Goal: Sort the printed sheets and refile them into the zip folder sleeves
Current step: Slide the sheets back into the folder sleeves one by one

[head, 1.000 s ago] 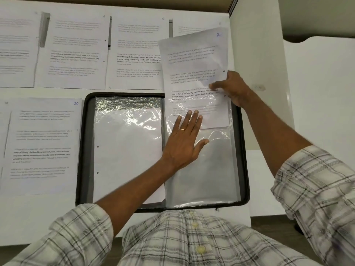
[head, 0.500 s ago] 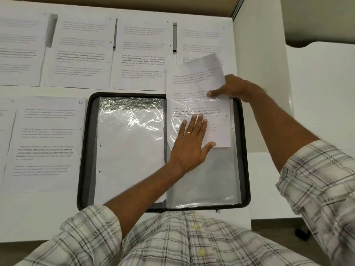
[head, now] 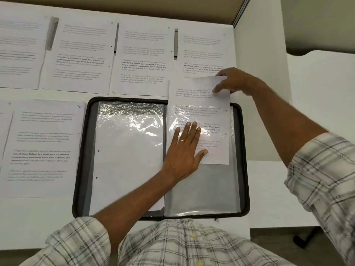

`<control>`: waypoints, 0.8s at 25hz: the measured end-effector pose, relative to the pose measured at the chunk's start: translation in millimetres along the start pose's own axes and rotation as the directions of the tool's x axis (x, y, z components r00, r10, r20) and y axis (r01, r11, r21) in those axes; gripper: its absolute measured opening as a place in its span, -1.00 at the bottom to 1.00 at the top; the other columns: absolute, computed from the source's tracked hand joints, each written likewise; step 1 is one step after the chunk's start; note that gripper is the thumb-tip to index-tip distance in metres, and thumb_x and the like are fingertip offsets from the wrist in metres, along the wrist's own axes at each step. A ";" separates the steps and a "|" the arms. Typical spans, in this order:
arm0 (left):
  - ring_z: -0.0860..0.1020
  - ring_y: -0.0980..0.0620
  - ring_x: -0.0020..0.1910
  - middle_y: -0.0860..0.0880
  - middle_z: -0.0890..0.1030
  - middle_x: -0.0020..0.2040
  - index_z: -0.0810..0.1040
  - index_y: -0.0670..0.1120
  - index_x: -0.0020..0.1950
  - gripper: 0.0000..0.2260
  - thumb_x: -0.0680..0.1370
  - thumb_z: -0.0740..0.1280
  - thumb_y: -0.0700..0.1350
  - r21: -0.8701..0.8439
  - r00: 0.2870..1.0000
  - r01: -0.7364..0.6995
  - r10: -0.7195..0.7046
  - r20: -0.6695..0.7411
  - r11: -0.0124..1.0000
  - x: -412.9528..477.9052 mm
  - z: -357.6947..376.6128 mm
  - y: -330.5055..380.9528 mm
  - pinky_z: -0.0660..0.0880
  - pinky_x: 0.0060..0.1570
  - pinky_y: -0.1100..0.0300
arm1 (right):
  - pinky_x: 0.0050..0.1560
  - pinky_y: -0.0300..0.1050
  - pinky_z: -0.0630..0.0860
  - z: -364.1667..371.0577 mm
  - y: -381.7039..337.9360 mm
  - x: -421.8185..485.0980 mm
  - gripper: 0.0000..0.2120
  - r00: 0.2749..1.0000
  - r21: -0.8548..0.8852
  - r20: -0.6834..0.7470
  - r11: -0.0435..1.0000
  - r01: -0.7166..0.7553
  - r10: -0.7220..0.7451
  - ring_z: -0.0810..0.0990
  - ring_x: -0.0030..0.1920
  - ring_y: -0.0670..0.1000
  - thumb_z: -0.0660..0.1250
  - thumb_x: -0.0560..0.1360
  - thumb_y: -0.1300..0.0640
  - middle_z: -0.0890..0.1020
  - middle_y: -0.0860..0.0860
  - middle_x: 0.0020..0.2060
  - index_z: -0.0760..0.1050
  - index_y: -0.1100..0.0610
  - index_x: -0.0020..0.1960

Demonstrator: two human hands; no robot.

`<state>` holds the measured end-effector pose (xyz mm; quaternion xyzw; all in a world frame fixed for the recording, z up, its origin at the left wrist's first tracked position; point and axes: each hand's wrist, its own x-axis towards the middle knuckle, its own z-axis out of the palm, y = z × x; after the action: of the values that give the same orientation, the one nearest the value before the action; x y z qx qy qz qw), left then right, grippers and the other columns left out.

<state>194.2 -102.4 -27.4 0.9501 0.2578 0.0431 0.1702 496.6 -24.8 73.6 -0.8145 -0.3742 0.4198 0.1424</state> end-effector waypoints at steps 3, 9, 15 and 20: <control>-0.10 -0.12 0.68 -0.15 -0.01 0.70 0.04 -0.19 0.68 -0.34 0.73 0.00 0.22 0.004 1.000 -0.001 0.001 0.014 1.000 -1.3 2.1 0.1 0.00 0.61 -0.20 | 0.01 -0.10 0.53 -11.0 -20.7 21.2 -0.61 0.994 -0.163 -0.008 0.981 0.107 -0.110 0.61 0.09 0.05 0.60 0.41 0.03 0.63 0.04 0.12 0.62 0.13 0.17; -0.16 -0.09 0.68 -0.12 -0.07 0.70 -0.03 -0.16 0.69 -0.33 0.73 -0.02 0.24 -0.019 0.999 0.030 -0.029 0.030 0.999 0.4 3.5 6.1 -0.08 0.64 -0.16 | 0.30 0.00 0.44 14.2 -40.8 49.9 -0.57 0.949 -0.420 0.250 0.862 0.283 -0.189 0.57 0.23 0.06 0.49 0.53 0.03 0.61 0.05 0.26 0.57 0.09 0.36; -0.14 -0.09 0.68 -0.13 -0.06 0.70 -0.01 -0.16 0.69 -0.33 0.73 -0.04 0.25 -0.010 0.999 0.014 -0.013 0.053 1.000 0.9 5.2 5.0 -0.07 0.63 -0.17 | 0.22 -0.03 0.50 26.0 -47.2 46.8 -0.79 0.899 -0.370 0.403 0.868 0.332 -0.172 0.63 0.09 0.02 0.47 0.55 0.07 0.68 -0.03 0.08 0.65 0.01 0.18; -0.18 -0.11 0.68 -0.13 -0.11 0.70 -0.07 -0.15 0.69 -0.31 0.72 -0.04 0.26 0.000 0.997 0.008 -0.008 0.075 1.000 0.1 6.8 7.0 -0.07 0.63 -0.18 | 0.09 -0.13 0.49 32.6 -37.3 30.8 -0.94 0.878 -0.312 0.452 0.894 0.321 -0.157 0.62 -0.03 -0.08 0.49 0.53 0.06 0.69 -0.12 -0.04 0.67 -0.08 -0.01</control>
<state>198.7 -110.0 -31.4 0.9500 0.2549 0.0069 0.1802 463.8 20.3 56.4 -0.6647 -0.5689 0.4819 -0.0485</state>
